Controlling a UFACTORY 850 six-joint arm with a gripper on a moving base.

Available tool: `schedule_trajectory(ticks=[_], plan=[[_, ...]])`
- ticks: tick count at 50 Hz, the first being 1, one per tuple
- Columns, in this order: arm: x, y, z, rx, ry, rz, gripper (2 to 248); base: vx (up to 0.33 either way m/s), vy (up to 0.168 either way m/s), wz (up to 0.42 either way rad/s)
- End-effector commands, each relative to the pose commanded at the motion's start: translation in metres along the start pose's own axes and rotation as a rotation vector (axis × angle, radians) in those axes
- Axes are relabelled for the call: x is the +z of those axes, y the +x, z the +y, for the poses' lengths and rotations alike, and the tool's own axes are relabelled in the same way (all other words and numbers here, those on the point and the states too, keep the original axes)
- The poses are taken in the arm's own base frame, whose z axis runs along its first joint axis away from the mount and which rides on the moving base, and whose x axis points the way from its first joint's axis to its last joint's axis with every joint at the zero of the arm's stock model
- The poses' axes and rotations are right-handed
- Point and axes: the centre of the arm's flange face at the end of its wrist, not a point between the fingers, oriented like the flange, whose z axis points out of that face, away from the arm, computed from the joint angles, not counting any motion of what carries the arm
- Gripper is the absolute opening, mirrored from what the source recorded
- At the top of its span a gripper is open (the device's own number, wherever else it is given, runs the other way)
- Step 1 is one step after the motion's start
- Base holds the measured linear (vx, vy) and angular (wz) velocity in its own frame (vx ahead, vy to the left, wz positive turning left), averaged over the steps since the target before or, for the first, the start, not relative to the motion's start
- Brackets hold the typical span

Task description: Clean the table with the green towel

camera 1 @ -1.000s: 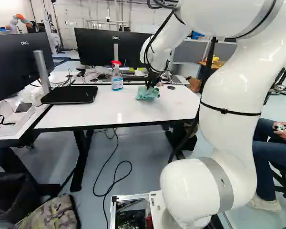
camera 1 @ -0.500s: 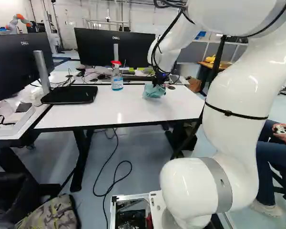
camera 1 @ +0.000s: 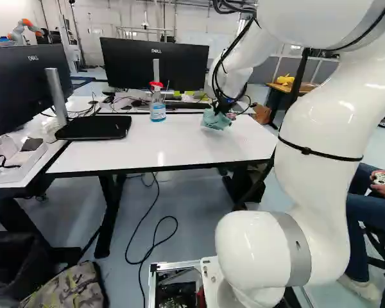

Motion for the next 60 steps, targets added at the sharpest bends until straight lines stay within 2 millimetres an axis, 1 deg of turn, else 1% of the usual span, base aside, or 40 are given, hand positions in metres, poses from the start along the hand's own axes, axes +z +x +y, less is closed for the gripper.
schedule_trajectory(ticks=[9, 40, 50, 60], plan=[[0.005, -0.008, 0.013, 0.018, -0.016, 0.011, 34, 0.000, 0.000, 0.000], [0.010, -0.045, 0.053, 0.074, -0.068, 0.057, 34, 0.000, 0.000, 0.000], [0.015, -0.056, 0.070, 0.097, -0.089, 0.051, 34, 0.000, 0.000, 0.000], [0.027, -0.058, 0.087, 0.119, -0.110, 0.061, 34, 0.000, 0.000, 0.000]])
